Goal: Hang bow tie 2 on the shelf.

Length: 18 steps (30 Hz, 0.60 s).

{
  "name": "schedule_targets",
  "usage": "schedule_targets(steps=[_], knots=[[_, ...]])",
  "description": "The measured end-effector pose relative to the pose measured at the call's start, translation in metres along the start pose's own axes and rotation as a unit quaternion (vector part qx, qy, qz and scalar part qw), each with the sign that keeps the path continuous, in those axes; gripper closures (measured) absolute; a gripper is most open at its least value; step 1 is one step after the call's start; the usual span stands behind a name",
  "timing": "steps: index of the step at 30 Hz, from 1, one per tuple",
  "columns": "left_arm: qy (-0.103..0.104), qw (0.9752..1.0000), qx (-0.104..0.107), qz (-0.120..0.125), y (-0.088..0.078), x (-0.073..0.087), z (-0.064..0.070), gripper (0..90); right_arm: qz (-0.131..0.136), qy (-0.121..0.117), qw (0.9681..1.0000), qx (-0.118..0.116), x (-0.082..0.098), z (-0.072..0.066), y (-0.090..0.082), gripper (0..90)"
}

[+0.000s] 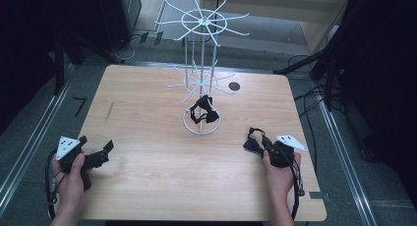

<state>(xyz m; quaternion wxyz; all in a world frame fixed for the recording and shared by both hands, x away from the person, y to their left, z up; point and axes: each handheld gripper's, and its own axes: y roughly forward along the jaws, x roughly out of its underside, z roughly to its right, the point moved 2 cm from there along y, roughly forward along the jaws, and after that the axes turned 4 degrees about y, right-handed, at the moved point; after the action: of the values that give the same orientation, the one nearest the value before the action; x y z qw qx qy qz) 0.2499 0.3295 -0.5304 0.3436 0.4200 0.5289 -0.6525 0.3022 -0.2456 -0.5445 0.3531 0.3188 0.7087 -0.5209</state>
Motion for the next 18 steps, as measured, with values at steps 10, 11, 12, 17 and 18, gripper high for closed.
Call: schedule_targets(steps=[10,11,12,17,18], knots=[[0.001,1.0000,0.002,-0.002,0.000,0.000,0.000,0.2,0.039,-0.009,0.9989,-0.024,-0.015,-0.018,-0.017,90.0],[0.001,1.0000,0.002,-0.002,0.000,0.000,0.000,0.1,0.041,-0.010,0.9987,-0.027,-0.016,-0.019,-0.019,90.0],[0.001,1.0000,0.001,-0.003,0.000,0.000,0.000,0.2,0.046,-0.014,0.9984,-0.029,-0.017,-0.021,-0.020,90.0],[-0.001,1.0000,-0.001,-0.002,0.000,0.000,0.000,0.2,0.060,-0.020,0.9973,-0.037,-0.023,-0.027,-0.025,90.0],[-0.001,1.0000,-0.001,-0.002,0.000,0.000,0.000,0.2,0.062,-0.021,0.9971,-0.038,-0.025,-0.028,-0.026,90.0]])
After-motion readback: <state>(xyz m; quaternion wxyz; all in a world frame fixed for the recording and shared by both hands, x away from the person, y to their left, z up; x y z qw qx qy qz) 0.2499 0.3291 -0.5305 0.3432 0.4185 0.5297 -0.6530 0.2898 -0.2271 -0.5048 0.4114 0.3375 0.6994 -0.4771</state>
